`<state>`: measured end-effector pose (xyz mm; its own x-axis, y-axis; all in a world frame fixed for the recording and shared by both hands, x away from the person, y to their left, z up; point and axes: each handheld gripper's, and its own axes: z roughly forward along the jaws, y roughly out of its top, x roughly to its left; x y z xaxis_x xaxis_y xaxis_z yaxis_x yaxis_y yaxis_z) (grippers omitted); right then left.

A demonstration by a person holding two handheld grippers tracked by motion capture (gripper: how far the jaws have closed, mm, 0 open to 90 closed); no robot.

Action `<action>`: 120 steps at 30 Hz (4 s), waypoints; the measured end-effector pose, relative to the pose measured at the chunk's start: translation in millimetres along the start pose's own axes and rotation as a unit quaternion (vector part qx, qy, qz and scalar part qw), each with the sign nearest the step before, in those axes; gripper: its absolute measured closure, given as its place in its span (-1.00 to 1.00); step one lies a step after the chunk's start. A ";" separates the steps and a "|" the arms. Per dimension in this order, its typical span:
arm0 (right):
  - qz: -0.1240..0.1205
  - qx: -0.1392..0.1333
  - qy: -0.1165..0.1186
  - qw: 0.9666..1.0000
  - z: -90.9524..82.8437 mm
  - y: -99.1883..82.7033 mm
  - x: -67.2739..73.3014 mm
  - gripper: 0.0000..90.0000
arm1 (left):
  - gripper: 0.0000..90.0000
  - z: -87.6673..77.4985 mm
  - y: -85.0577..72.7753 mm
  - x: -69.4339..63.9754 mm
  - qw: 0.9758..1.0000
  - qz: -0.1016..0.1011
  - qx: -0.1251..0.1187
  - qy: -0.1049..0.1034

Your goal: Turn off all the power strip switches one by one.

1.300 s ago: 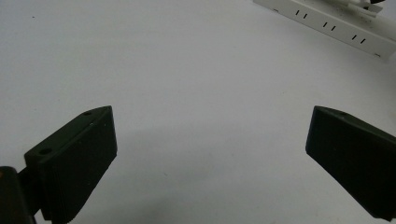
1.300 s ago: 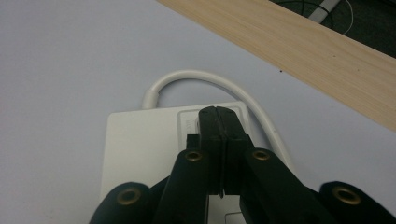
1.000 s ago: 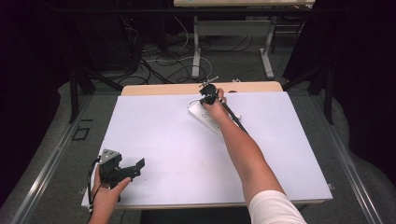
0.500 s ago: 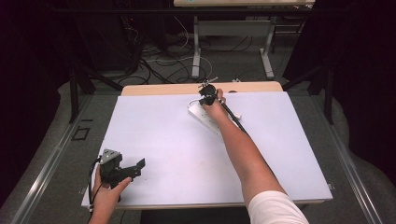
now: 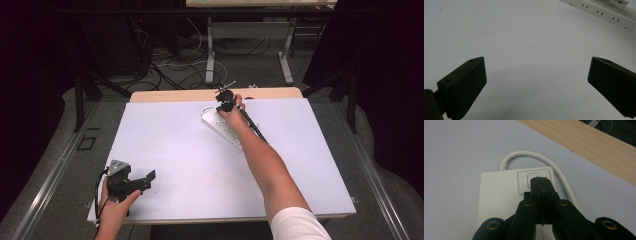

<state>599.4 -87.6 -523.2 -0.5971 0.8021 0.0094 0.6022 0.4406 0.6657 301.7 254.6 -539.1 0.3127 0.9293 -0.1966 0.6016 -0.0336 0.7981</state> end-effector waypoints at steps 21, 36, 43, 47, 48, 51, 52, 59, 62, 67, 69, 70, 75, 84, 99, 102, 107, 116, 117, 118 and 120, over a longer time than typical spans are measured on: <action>0.014 0.056 0.000 0.998 -27.5 -12.1 -13.4 1.00 | -0.95 1.0 0.4 -2.4 1.000 0.002 0.003 0.000; 0.022 0.068 0.004 0.997 -27.6 -18.1 -14.6 1.00 | -0.95 1.9 0.3 -2.7 1.000 0.004 0.001 0.000; 0.017 0.070 0.001 0.997 -27.2 -19.8 -19.5 1.00 | -0.95 1.9 0.6 -2.8 1.000 0.005 0.000 0.000; 0.016 0.067 -0.004 0.998 -27.9 -20.1 -19.2 1.00 | -0.95 2.2 0.8 -2.7 1.000 0.007 0.003 0.000; 0.024 0.062 -0.005 0.998 -28.5 -18.7 -17.5 1.00 | -0.95 2.4 0.8 -2.8 1.000 0.008 0.004 0.000; 0.022 0.056 0.001 0.998 -29.4 -16.8 -16.0 1.00 | -0.95 1.8 1.0 -2.9 1.000 0.008 0.005 0.000; 0.016 0.058 0.001 0.998 -28.6 -16.4 -15.8 1.00 | -0.95 1.9 0.9 -3.0 1.000 0.008 0.003 0.000; 0.018 0.053 0.000 0.998 -23.6 -17.6 -11.9 1.00 | -0.95 1.5 0.4 -2.5 1.000 0.004 0.000 0.002; 0.022 0.046 -0.001 0.999 -21.9 -18.0 -9.6 1.00 | -0.95 0.5 0.4 -1.8 1.000 0.006 0.004 0.003; 0.017 0.058 -0.014 0.998 -23.1 -19.3 -8.8 1.00 | -0.96 -0.4 0.1 -1.8 1.000 0.011 0.004 0.004; 0.024 0.058 -0.010 0.998 -24.1 -20.5 -10.3 1.00 | -0.95 -0.4 0.0 -2.1 1.000 0.012 0.005 0.004; 0.023 0.050 -0.006 0.998 -24.4 -22.3 -11.7 1.00 | -0.95 -0.4 0.0 -2.4 1.000 0.012 0.004 0.004; 0.025 0.051 -0.006 0.998 -25.8 -23.9 -11.9 1.00 | -0.95 0.6 0.3 -3.6 1.000 0.010 0.001 0.005; 0.026 0.056 0.000 0.998 -32.0 -29.3 -13.9 1.00 | -0.95 2.5 0.1 -3.6 1.000 0.009 0.006 0.004; 0.023 0.067 0.001 0.997 -48.3 -37.7 -16.6 1.00 | -0.95 3.3 1.1 -5.0 1.000 0.013 0.007 0.004; 0.018 0.065 0.002 0.998 -49.6 -38.9 -17.8 1.00 | -0.95 3.7 1.2 -5.3 1.000 0.015 0.006 0.004; 0.025 0.069 -0.002 0.997 -51.0 -42.1 -19.8 1.00 | -0.95 3.6 1.2 -5.5 1.000 0.015 0.006 0.004; 0.023 0.072 -0.001 0.997 -53.5 -46.6 -20.1 1.00 | -0.95 4.3 1.4 -6.2 1.000 0.016 0.005 0.004; 0.025 0.067 0.002 0.997 -53.4 -47.1 -19.7 1.00 | -0.96 4.3 1.5 -6.5 1.000 0.016 0.005 0.005; 0.022 0.077 0.001 0.997 -54.7 -46.8 -19.6 1.00 | -0.95 4.1 1.6 -6.5 1.000 0.015 0.005 0.005; 0.020 0.065 0.003 0.998 -53.5 -48.5 -20.0 1.00 | -0.95 3.9 1.7 -6.4 1.000 0.016 0.005 0.005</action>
<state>553.7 -146.5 -515.8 -0.5734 0.8184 0.0387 0.6895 0.4565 0.5624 303.6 247.2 -538.7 0.3243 0.9314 -0.1654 0.5982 -0.0665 0.7986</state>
